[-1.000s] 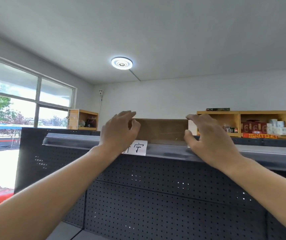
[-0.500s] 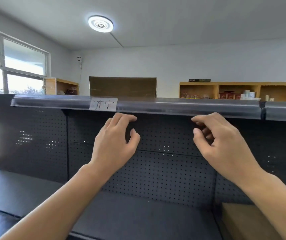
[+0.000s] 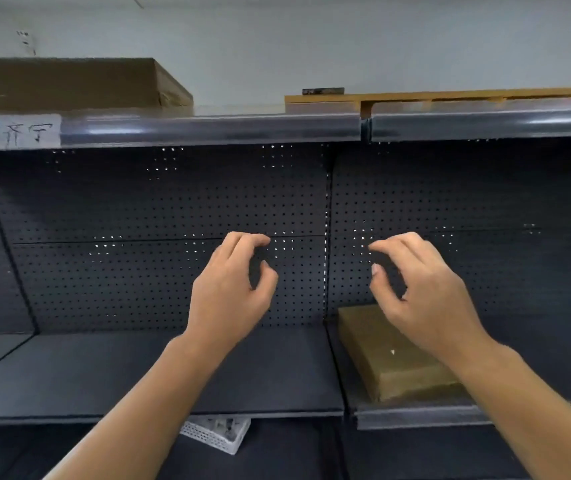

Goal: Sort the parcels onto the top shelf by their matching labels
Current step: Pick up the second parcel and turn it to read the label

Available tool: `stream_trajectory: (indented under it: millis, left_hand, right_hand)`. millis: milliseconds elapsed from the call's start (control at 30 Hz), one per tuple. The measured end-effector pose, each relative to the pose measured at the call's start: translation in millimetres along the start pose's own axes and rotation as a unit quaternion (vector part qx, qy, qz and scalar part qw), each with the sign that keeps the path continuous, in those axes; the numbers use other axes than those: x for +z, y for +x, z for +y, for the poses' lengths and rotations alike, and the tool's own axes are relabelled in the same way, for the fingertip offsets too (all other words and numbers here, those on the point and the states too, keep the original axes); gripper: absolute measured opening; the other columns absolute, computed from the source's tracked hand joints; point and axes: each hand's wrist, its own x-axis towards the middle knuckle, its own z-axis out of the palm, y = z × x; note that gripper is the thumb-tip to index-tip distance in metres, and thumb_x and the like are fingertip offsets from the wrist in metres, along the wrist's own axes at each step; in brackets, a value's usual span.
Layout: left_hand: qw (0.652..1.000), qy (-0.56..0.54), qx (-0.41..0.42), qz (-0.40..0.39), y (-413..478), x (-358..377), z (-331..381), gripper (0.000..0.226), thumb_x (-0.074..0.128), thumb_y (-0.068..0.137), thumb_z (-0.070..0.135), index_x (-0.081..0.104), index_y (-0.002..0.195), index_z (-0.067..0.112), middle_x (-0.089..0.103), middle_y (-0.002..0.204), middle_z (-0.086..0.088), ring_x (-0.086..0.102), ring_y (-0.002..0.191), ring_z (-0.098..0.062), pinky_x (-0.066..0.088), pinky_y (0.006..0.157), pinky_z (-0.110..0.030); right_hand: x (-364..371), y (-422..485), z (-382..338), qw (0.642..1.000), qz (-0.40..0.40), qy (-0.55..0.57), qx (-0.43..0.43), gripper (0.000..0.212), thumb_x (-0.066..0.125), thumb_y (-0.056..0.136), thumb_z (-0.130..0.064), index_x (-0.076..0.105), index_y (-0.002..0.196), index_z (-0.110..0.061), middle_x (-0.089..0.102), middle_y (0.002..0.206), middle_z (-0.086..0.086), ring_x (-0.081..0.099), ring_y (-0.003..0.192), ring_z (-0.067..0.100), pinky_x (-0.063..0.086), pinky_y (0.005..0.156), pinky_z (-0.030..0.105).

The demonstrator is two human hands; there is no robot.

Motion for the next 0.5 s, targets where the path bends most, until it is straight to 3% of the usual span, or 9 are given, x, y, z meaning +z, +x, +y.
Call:
stream_trajectory:
  millis: [233, 500]
  left_hand:
    - [0.998, -0.022, -0.006, -0.064, -27.0, 98.1, 35.0, 0.038, 0.062, 0.094, 0.022, 0.066, 0.132, 0.022, 0.062, 0.131, 0.008, 0.053, 0.119, -0.020, 0.053, 0.085, -0.035]
    - [0.989, -0.019, -0.050, -0.141, -55.3, 189.1, 52.0, 0.039, 0.063, 0.095, 0.020, 0.067, 0.134, 0.019, 0.062, 0.132, 0.006, 0.055, 0.118, -0.020, 0.050, 0.087, -0.033]
  right_hand:
    - [-4.1, -42.6, 88.7, 0.997, -0.041, -0.041, 0.055, 0.023, 0.064, 0.098, -0.020, 0.071, 0.119, -0.014, 0.064, 0.111, -0.003, 0.061, 0.096, 0.019, 0.053, 0.061, 0.031]
    - [16.9, -74.5, 167.9, 0.990, -0.096, -0.055, 0.091, 0.024, 0.064, 0.094, -0.021, 0.071, 0.116, -0.014, 0.061, 0.109, -0.002, 0.062, 0.096, 0.021, 0.057, 0.058, 0.037]
